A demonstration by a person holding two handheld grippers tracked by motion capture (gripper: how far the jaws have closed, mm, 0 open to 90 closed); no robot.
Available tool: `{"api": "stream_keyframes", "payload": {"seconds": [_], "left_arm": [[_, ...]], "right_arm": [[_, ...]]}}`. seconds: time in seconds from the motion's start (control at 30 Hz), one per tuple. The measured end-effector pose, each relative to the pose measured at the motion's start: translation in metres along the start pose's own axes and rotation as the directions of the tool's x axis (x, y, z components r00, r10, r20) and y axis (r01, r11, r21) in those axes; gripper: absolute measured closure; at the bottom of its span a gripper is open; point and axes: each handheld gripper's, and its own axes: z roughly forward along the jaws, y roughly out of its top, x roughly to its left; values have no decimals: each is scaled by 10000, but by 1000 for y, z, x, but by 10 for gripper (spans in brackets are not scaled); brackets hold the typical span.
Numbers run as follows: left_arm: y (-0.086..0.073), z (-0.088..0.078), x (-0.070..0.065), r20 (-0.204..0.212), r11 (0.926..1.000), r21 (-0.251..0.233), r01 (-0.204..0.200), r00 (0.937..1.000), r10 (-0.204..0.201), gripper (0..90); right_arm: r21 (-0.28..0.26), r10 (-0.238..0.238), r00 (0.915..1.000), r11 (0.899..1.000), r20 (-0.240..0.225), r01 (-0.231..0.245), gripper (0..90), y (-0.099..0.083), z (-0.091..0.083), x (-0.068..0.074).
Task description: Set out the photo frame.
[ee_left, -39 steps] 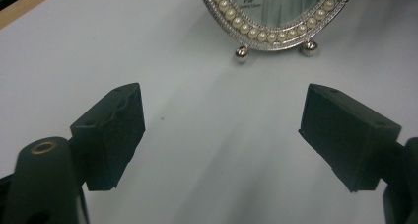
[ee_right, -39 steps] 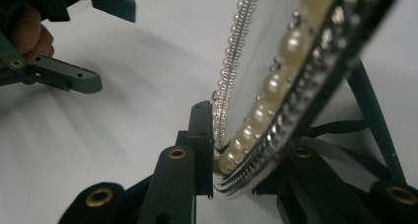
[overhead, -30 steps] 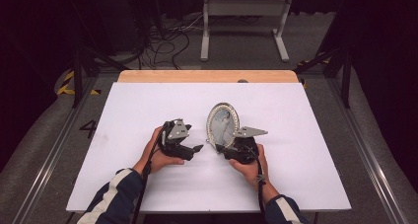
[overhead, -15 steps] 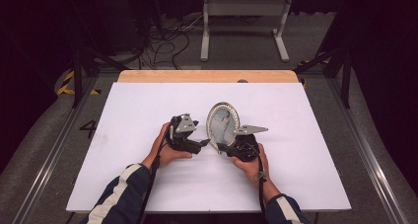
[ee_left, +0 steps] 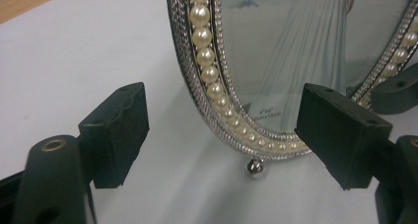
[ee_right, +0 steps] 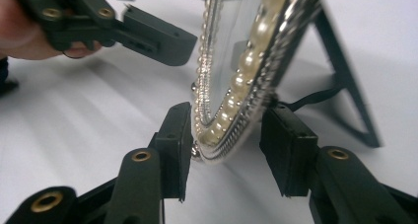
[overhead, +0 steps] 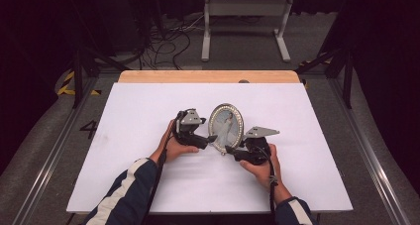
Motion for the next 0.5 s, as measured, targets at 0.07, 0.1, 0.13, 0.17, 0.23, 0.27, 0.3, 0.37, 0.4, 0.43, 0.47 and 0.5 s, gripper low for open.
{"api": "stream_keyframes", "payload": {"seconds": [0.07, 0.1, 0.13, 0.17, 0.23, 0.27, 0.3, 0.37, 0.4, 0.43, 0.47, 0.5], "left_arm": [[0, 2, -1, 0, 9999, 96, -60, 10000, 60, 211], [1, 3, -2, 45, 10000, 61, -37, 10000, 37, 211], [2, 4, -4, 130, 10000, 19, -64, 9999, 64, 212], [3, 5, -6, 80, 9999, 23, -168, 9998, 168, 217], [5, 5, -7, 43, 9998, -53, -175, 9998, 175, 231], [6, 5, -7, 47, 9999, -131, -100, 9999, 100, 239], [7, 4, -6, 93, 9996, -257, 74, 9999, -71, 244], [9, 2, -4, 205, 9987, -443, 245, 9995, -236, 260], [9, 2, -4, 205, 9987, -443, 245, 9995, -236, 273], [9, 1, -4, 167, 9987, -449, 260, 9995, -253, 273], [10, 1, -4, 155, 9987, -434, 276, 9995, -269, 286], [10, 1, -4, 94, 9985, -467, 303, 9995, -299, 300]], "right_arm": [[-356, -252, 9995, 9990, 192, 258, 605, 1, -10, 2], [-525, -264, 9993, 9982, 252, 277, 638, 1, -14, 4], [-733, -333, 9991, 9967, 270, 352, 663, 1, -19, 4], [-901, -377, 9985, 9951, 394, 411, 680, 2, -23, 5], [-1123, -268, 9977, 9931, 618, 337, 712, 1, -27, 6], [-1153, -245, 9975, 9928, 656, 320, 702, 0, -29, 6], [-1170, -213, 9972, 9927, 719, 296, 687, 0, -29, 6], [-1255, -89, 9957, 9919, 927, 206, 682, -2, -32, 7], [-1371, 28, 9955, 9905, 945, 102, 687, -2, -33, 8], [-1371, 28, 9955, 9905, 945, 102, 687, -2, -33, 8], [-1533, 4, 9951, 9881, 988, 148, 703, -3, -35, 8], [-1652, -54, 9946, 9860, 1038, 226, 712, -2, -36, 9]]}}
